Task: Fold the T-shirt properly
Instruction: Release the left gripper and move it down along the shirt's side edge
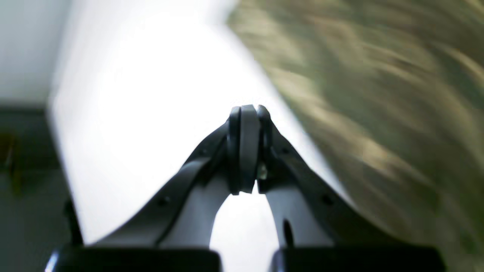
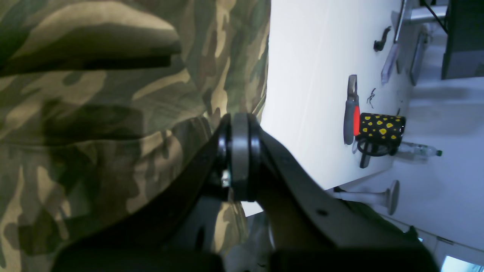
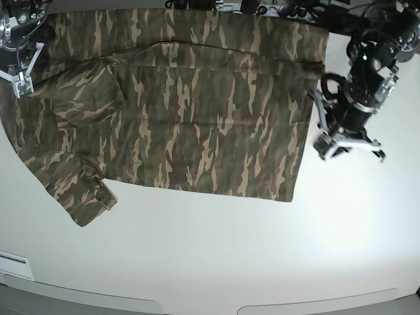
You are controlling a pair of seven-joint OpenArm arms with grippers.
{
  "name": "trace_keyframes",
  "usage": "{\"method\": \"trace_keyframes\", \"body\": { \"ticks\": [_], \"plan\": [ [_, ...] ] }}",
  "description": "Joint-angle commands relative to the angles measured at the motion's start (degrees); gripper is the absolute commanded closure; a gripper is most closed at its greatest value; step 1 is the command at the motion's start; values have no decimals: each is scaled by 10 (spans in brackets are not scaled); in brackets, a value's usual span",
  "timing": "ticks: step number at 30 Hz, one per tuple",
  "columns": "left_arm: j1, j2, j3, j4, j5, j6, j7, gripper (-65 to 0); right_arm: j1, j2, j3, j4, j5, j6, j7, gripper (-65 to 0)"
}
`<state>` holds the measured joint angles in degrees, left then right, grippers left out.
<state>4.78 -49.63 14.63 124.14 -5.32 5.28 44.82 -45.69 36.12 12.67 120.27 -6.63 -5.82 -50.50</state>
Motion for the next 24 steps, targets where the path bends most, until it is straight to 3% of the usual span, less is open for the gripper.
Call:
{"method": "trace_keyframes", "body": {
  "ticks": [1,3,7,10,13,14,17,18,21,24],
  "plan": [
    [-22,4,-41,-20,-13,7,-19,0,-1,9,5,10,-11,-5,6,0],
    [-51,36,-105,-84,-72,-11,-35,0,-1,9,5,10,-11,-6,6,0],
    [-130,100,-188,-260,-212,-99,-48,0,-1,9,5,10,-11,-6,7,0],
    [-191,139,-214,-406,-319,-163,-47,0,0,9,5,10,-11,-6,11,0],
    [-237,161,-214,-523,-389,-216,-43,0,0,9,5,10,-11,-6,10,0],
    [-251,167,-214,-555,-405,-230,-35,-37,0,9,5,10,-11,-6,10,0],
    [-287,185,-214,-626,-448,-282,11,-302,0,9,5,10,-10,-6,10,0],
    [-295,193,-214,-638,-459,-292,28,-352,0,9,5,10,-11,-6,10,0],
    [-315,214,-209,-657,-473,-301,81,-360,0,9,5,10,-9,-6,10,0],
    [-325,224,-176,-666,-471,-301,77,-360,0,9,5,10,-9,-6,10,0]
  ]
}}
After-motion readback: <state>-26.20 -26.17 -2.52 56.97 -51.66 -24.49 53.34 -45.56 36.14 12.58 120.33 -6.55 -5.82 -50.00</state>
